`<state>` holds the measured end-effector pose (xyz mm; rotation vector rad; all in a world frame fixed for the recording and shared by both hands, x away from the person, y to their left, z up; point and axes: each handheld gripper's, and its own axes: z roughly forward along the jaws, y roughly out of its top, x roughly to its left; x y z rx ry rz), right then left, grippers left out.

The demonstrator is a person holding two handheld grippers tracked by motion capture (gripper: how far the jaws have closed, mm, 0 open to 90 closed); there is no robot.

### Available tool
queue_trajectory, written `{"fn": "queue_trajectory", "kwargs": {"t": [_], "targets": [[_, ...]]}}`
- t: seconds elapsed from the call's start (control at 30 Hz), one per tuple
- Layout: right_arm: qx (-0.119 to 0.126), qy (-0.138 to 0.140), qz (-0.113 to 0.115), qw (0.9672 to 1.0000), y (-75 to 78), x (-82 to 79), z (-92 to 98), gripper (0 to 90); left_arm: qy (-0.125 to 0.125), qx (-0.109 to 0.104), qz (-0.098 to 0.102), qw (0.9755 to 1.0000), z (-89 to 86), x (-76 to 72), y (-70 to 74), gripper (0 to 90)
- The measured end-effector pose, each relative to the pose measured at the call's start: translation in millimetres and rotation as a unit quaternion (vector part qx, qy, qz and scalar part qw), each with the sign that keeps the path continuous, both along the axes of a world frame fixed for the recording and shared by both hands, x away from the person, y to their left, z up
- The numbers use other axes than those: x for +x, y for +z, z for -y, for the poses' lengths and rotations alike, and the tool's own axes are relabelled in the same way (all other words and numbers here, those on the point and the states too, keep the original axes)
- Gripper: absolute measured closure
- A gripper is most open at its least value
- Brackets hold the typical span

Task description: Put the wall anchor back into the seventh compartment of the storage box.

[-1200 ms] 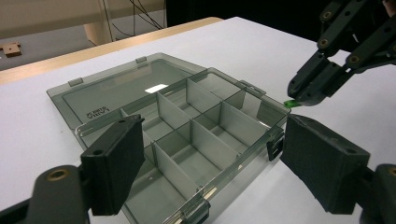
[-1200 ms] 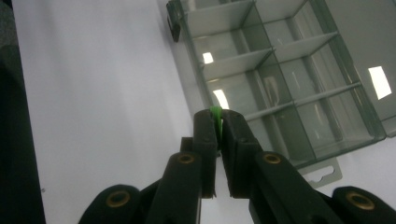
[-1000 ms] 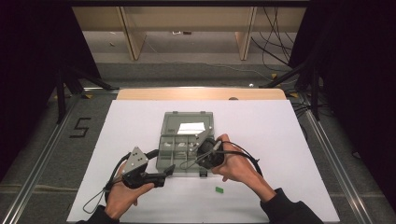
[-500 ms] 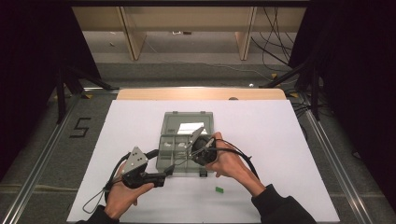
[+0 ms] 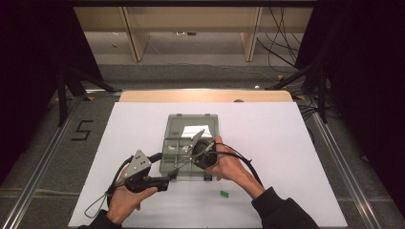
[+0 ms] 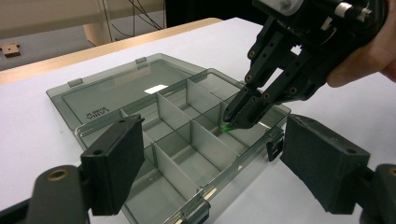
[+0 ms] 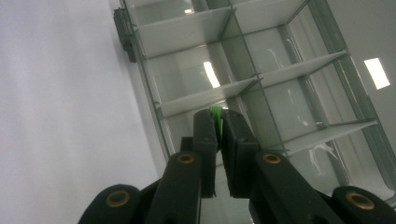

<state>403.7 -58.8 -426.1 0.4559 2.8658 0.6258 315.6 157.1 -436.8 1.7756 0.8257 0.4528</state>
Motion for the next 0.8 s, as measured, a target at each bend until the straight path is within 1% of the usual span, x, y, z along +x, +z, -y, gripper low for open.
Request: {"fn": "queue_trajectory", "kwargs": {"t": [0.07,0.1,0.13,0.17,0.3,0.33,0.4,0.43,0.57,0.67,0.7,0.8], "targets": [[0.0,-0.002,-0.001,1.0,-1.7,0.3,-0.6,85.0,0.0,0.0,0.0,1.0,-0.2,0.0,-0.1,20.3],[0.0,-0.002,-0.005,1.0,-2.8,0.6,-0.8,85.0,0.0,0.0,0.0,1.0,-0.3,0.0,-0.1,20.3],[-0.003,-0.002,-0.003,1.0,-4.0,1.1,-1.1,85.0,0.0,0.0,0.0,1.0,-0.3,0.0,0.0,20.3],[-0.004,-0.002,-0.008,1.0,-4.9,1.1,-1.3,85.0,0.0,0.001,0.0,1.0,-0.3,0.0,0.0,20.3],[-0.007,-0.006,-0.009,0.9999,-8.9,1.8,-1.9,84.3,-0.002,0.001,0.0,1.0,-0.1,-0.1,0.0,20.3],[-0.003,-0.009,-0.012,0.9999,-9.4,2.0,-1.6,81.5,-0.001,0.002,0.0,1.0,-0.2,-0.3,0.2,20.2],[0.004,-0.014,-0.01,0.9998,-9.2,2.1,-1.3,75.7,-0.002,0.001,0.0,1.0,-0.2,-0.2,0.2,20.2],[0.006,-0.013,-0.008,0.9999,-8.4,1.6,-1.3,72.4,0.0,0.006,0.0,1.0,-0.6,-0.6,0.6,20.2],[0.018,-0.018,-0.004,0.9997,-3.8,-1.0,0.7,58.8,0.0,0.004,0.001,1.0,-0.4,-0.6,0.6,20.2],[0.027,-0.021,0.006,0.9994,0.7,-2.7,3.9,52.5,0.0,0.005,0.001,1.0,-0.5,-0.6,0.6,20.2],[0.031,-0.026,0.008,0.9992,3.2,-3.9,5.4,49.8,0.001,0.003,0.0,1.0,-0.3,-0.8,0.6,20.2],[0.039,-0.028,0.016,0.9987,8.0,-6.6,8.1,45.4,0.001,0.003,0.0,1.0,-0.3,-0.7,0.7,20.2]]}}
